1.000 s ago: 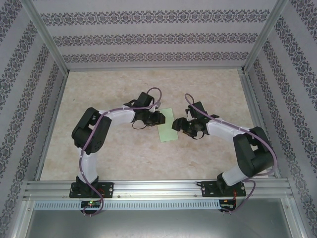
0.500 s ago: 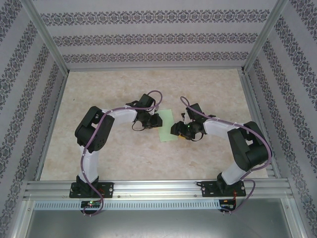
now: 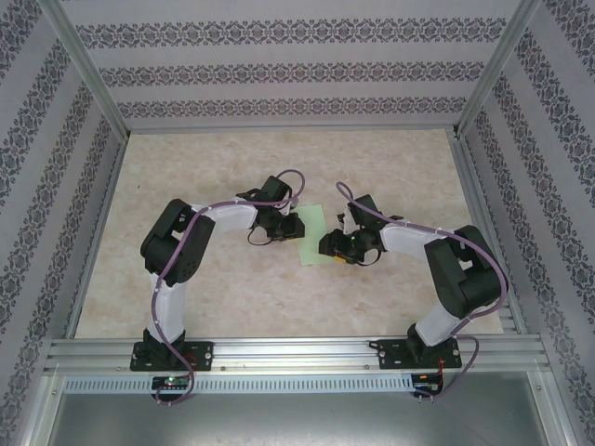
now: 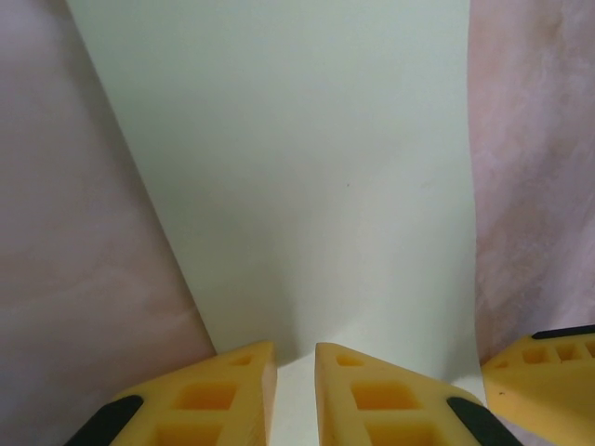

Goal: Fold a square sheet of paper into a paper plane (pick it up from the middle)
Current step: Third fold the triangle at the center of the table.

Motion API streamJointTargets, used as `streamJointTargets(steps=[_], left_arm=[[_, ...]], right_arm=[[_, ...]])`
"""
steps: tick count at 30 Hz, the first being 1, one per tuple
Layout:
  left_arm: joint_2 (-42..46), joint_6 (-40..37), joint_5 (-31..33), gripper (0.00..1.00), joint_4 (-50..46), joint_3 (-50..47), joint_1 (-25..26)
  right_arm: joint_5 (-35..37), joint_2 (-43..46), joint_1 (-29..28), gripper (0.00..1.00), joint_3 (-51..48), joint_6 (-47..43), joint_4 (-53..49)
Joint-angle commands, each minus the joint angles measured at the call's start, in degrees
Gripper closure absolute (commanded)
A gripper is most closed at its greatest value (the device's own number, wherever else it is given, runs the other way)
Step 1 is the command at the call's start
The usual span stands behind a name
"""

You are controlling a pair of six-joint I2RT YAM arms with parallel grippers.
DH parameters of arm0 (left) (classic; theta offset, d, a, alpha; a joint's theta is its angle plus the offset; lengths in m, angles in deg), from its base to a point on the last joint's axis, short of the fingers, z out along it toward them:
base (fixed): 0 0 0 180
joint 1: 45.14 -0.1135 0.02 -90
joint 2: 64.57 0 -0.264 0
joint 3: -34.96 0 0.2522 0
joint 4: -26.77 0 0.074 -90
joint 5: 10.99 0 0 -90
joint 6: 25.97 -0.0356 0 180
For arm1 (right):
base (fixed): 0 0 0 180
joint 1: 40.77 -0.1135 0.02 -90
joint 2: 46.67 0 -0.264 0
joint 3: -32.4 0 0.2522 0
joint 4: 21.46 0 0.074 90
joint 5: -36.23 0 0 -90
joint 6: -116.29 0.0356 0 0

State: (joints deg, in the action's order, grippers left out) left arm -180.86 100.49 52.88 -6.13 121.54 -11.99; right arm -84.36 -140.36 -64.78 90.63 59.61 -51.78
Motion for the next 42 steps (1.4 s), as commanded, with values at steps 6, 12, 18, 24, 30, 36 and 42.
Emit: streamJointTargets(steps=[6,12,18,24,30,36,42], left_arm=[[-2.2,-1.0,2.7,0.79,-2.7,0.4,0.5],[-2.2,-1.1,2.7,0.79,-2.7,0.3,0.4],[-2.1,-1.3,2.5,0.79,-2.5,0.2,0.4],[-1.4,-1.5,1.0,0.80,-2.4,0.8,0.4],[3.2,-4.5,1.3,0.78,-4.7,4.6,0.1],[1.7,-5.1,5.7,0.78,-5.7,5.8,-1.1],[-2.1,-4.5,6.0,0.81,-6.1,7.3,-1.2]], right_arm=[[-1.2,4.6,0.4,0.57,-4.2,7.2,6.5],[0.8,7.1,0.7,0.70,-5.8,11.0,7.1],[3.4,7.6,0.9,0.91,-5.4,13.6,5.8],[2.1,4.8,-0.4,0.96,-3.0,14.6,8.7],[3.3,1.1,-2.4,0.96,0.8,15.1,8.6],[4.9,-1.6,-3.8,0.95,3.4,15.0,8.9],[4.4,-4.4,-4.6,0.95,5.5,15.2,12.1]])
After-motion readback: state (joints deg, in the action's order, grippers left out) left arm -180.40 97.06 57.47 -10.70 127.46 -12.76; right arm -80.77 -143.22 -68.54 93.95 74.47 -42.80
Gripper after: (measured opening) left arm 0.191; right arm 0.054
